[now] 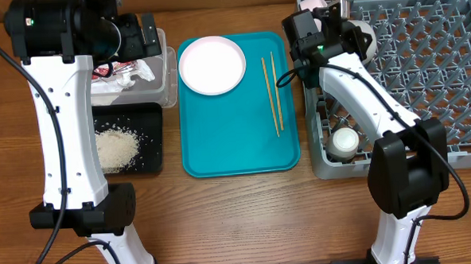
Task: Sort waste into correct bins and load items into the dishwasher
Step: 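Carry the white bowl into the rack and release it upright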
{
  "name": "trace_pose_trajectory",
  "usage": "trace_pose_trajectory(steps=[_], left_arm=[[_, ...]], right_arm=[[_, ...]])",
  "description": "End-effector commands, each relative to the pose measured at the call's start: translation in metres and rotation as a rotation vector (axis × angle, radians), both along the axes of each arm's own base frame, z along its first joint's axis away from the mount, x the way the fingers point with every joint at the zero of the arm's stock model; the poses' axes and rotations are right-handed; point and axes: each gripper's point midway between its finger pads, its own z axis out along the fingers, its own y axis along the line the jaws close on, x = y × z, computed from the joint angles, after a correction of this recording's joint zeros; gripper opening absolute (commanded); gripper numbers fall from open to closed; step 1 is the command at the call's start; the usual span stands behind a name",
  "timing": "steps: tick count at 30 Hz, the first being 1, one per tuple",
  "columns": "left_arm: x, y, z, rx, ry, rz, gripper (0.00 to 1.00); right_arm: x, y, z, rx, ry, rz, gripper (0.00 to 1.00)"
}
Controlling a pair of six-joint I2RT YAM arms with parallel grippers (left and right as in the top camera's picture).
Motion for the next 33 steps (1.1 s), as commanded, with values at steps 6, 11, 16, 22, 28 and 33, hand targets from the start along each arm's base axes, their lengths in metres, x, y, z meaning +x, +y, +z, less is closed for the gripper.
trace_pose_trajectory(steps=[6,11,16,22,28,33], left_arm=[[0.002,0.000,-0.004,0.000,0.009,0.008,1.00],[0.002,0.000,-0.004,0.000,0.009,0.008,1.00],[0.002,0.000,-0.004,0.000,0.009,0.008,1.00],[0.002,0.000,-0.004,0.000,0.009,0.008,1.00],[0.002,0.000,-0.004,0.000,0.009,0.008,1.00],[0.002,0.000,-0.004,0.000,0.009,0.008,1.00]], right_arm=[[0.001,0.002,-0.003,0.004,0.006,0.004,0.04],[-0.002,-0.005,0.014,-0.081,-0.050,-0.044,0.04],[-0.001,-0.003,0.006,-0.052,-0.038,-0.033,0.04],[-0.001,-0.008,-0.017,-0.070,0.005,-0.041,0.04],[-0.001,-0.009,-0.026,-0.083,0.002,-0.046,0.04],[-0.002,-0.001,-0.027,-0.085,0.017,-0.028,0.04]])
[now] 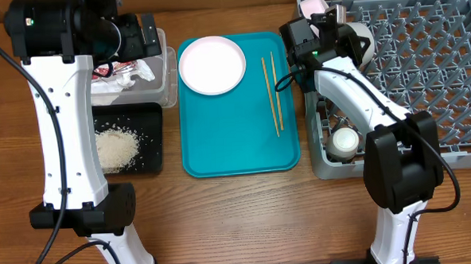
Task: Sort waste into correct bins and load items into the dishwasher
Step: 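Carry the white bowl into the rack and release it upright, then move the right gripper to the white plate and grasp its edge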
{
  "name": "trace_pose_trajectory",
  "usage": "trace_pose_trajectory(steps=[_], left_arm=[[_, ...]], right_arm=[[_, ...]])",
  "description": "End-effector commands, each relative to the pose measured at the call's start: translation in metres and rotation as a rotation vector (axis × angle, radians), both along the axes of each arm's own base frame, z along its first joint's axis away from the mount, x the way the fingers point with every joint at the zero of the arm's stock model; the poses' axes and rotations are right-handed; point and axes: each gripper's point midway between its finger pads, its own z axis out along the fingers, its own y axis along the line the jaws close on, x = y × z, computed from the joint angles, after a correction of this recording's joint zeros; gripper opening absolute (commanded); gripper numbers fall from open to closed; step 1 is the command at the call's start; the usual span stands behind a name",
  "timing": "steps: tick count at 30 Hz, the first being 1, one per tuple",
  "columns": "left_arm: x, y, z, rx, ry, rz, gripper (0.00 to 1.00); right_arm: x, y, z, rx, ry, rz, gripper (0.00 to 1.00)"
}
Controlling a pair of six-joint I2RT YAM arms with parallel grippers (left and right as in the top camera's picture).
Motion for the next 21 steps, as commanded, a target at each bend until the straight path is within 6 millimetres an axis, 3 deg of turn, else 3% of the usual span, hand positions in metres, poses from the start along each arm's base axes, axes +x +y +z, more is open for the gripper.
trace_pose_trajectory(steps=[1,9,11,16,21], left_arm=[[0.002,0.000,-0.004,0.000,0.009,0.008,1.00],[0.002,0.000,-0.004,0.000,0.009,0.007,1.00],[0.002,0.000,-0.004,0.000,0.009,0.008,1.00],[0.002,0.000,-0.004,0.000,0.009,0.008,1.00],[0.002,0.000,-0.004,0.000,0.009,0.008,1.00]], right_arm=[[-0.003,0.006,-0.013,-0.007,0.044,0.017,0.04],[-0.012,0.031,-0.017,-0.034,0.112,0.076,0.04],[-0.013,0.036,-0.017,-0.036,0.113,0.086,0.14],[-0.014,0.044,-0.017,-0.038,0.117,0.104,0.53],[-0.015,0.055,-0.017,-0.039,0.116,0.128,0.62]])
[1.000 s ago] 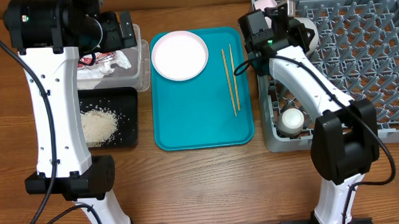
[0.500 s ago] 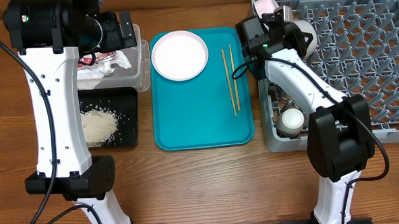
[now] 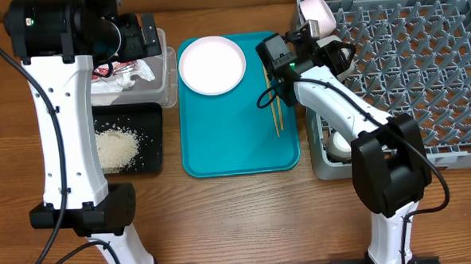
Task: Sort waste into correct bins and load items into the dishwasher
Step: 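Move the right gripper to the white plate and grasp its edge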
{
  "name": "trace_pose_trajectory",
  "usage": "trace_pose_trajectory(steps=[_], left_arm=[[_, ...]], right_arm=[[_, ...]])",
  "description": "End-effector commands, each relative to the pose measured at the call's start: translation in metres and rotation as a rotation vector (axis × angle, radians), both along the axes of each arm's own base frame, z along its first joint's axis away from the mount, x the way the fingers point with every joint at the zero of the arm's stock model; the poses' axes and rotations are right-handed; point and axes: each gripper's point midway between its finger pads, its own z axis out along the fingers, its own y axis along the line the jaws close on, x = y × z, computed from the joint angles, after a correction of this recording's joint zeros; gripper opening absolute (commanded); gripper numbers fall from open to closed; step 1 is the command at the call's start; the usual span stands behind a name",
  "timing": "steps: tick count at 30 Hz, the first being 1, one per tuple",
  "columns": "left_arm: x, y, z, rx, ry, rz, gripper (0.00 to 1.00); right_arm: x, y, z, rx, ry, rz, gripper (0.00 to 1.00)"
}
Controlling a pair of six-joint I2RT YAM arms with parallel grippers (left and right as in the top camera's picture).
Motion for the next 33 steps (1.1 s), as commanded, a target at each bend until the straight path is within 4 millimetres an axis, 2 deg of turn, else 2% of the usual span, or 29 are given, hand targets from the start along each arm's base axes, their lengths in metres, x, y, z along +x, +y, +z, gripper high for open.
trace_pose_trajectory(steps=[1,6,7,10,13,15,17,20,24,27,30,32,33], left_arm=[[0.002,0.000,-0.004,0.000,0.009,0.007,1.00],[0.002,0.000,-0.004,0.000,0.009,0.008,1.00],[0.002,0.000,-0.004,0.000,0.009,0.008,1.00],[0.002,0.000,-0.004,0.000,0.009,0.008,1.00],[0.002,0.000,-0.004,0.000,0.009,0.008,1.00],[0.002,0.000,-0.004,0.000,0.009,0.008,1.00],[0.002,0.000,-0.004,0.000,0.009,0.008,1.00],[0.002,0.000,-0.004,0.000,0.009,0.008,1.00],[0.002,0.000,-0.004,0.000,0.009,0.008,1.00],[0.002,0.000,-0.004,0.000,0.009,0.008,1.00],[0.002,0.000,-0.004,0.000,0.009,0.008,1.00],[0.002,0.000,-0.004,0.000,0.009,0.008,1.00],[0.002,0.000,-0.004,0.000,0.009,0.008,1.00]], right_arm=[[-0.001,0.011,-0.002,-0.004,-0.005,0.020,0.64],[-0.004,0.034,-0.001,-0.002,-0.008,0.070,0.76],[-0.005,0.039,-0.001,-0.002,-0.008,0.080,0.85],[-0.008,0.058,-0.007,0.028,0.010,0.126,0.94],[-0.010,0.080,-0.019,0.109,0.029,0.181,1.00],[-0.009,0.093,-0.025,0.183,0.026,0.204,1.00],[-0.008,0.107,-0.032,0.292,0.038,0.226,1.00],[-0.006,0.137,-0.039,0.526,0.069,0.273,1.00],[-0.013,0.208,-0.049,0.965,0.206,0.407,1.00],[-0.027,0.265,-0.045,1.291,0.346,0.566,1.00],[-0.042,0.294,-0.032,1.479,0.447,0.669,1.00],[-0.041,0.300,-0.024,1.537,0.451,0.708,0.99],[-0.036,0.298,-0.023,1.547,0.425,0.686,0.94]])
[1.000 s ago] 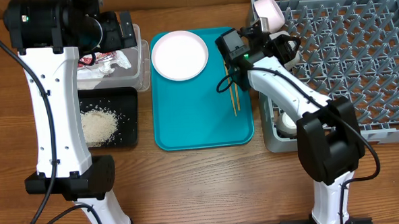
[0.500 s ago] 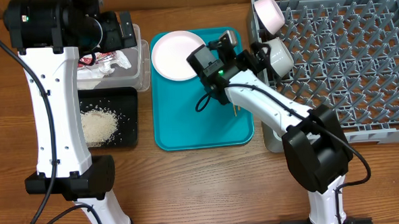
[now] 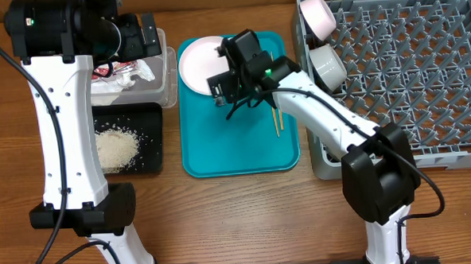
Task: Sort waste into correct bins and load items into the dishwasher
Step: 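Move the right gripper to the white plate and grasp its edge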
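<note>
A teal tray [image 3: 240, 144] holds a white plate [image 3: 196, 58] at its back left and two chopsticks [image 3: 279, 122], partly covered by my right arm. My right gripper [image 3: 220, 86] hangs over the plate's right rim, fingers apart, nothing in them. In the grey dish rack [image 3: 408, 77] a pink bowl [image 3: 318, 13] and a grey-white bowl [image 3: 326, 64] stand on edge at the back left. My left gripper [image 3: 146, 36] hovers over the clear bin [image 3: 165, 75]; its jaws do not show clearly.
The clear bin holds wrapper waste [image 3: 125, 71]. In front of it a black bin [image 3: 153, 163] holds spilled rice [image 3: 115, 147]. Left arm's white link [image 3: 64, 131] runs down the table's left side. Bare wood lies along the front.
My right gripper has moved left from the tray's right edge beside the rack to over the plate's right rim. The grey-white bowl now shows uncovered in the rack. The left arm stays still.
My right gripper was at the rack's back left corner at a pale bowl, and stayed there a second later. Then it was clear of the rack over the chopsticks, the bowl left standing in the rack. Now it is at the plate.
</note>
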{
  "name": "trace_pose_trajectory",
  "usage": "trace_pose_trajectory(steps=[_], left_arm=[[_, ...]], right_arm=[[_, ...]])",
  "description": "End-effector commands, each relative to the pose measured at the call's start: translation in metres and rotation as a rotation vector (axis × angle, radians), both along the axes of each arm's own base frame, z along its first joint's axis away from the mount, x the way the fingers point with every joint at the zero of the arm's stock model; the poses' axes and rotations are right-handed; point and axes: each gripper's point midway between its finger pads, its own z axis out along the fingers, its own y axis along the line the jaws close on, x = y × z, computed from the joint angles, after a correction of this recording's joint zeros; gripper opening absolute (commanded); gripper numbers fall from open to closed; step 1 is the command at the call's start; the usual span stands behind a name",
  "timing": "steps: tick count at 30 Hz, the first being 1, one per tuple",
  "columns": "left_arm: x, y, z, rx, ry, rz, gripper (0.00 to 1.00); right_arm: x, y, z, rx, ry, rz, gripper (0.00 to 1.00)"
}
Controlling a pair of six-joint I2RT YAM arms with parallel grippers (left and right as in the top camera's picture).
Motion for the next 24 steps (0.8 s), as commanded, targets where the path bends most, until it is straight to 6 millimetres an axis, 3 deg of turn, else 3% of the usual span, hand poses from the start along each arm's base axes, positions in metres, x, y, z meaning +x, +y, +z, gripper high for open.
trace_pose_trajectory(steps=[1,4,6,9,14,18,24], left_arm=[[0.002,0.000,-0.004,0.000,0.009,0.008,1.00],[0.002,0.000,-0.004,0.000,0.009,0.008,1.00],[0.002,0.000,-0.004,0.000,0.009,0.008,1.00],[0.002,0.000,-0.004,0.000,0.009,0.008,1.00],[0.002,0.000,-0.004,0.000,0.009,0.008,1.00],[0.002,0.000,-0.004,0.000,0.009,0.008,1.00],[0.002,0.000,-0.004,0.000,0.009,0.008,1.00]], right_arm=[[-0.007,0.025,0.030,0.220,0.076,0.045,0.90],[0.019,-0.003,0.023,0.209,0.089,-0.254,0.86],[0.029,-0.021,0.015,0.190,0.085,-0.431,0.77],[0.036,-0.035,0.003,0.161,0.045,-0.581,0.66],[0.044,-0.049,-0.023,0.189,0.060,-0.835,0.63],[0.049,-0.047,-0.053,0.209,0.092,-0.900,0.63],[0.050,-0.041,-0.089,0.189,0.132,-0.890,0.53]])
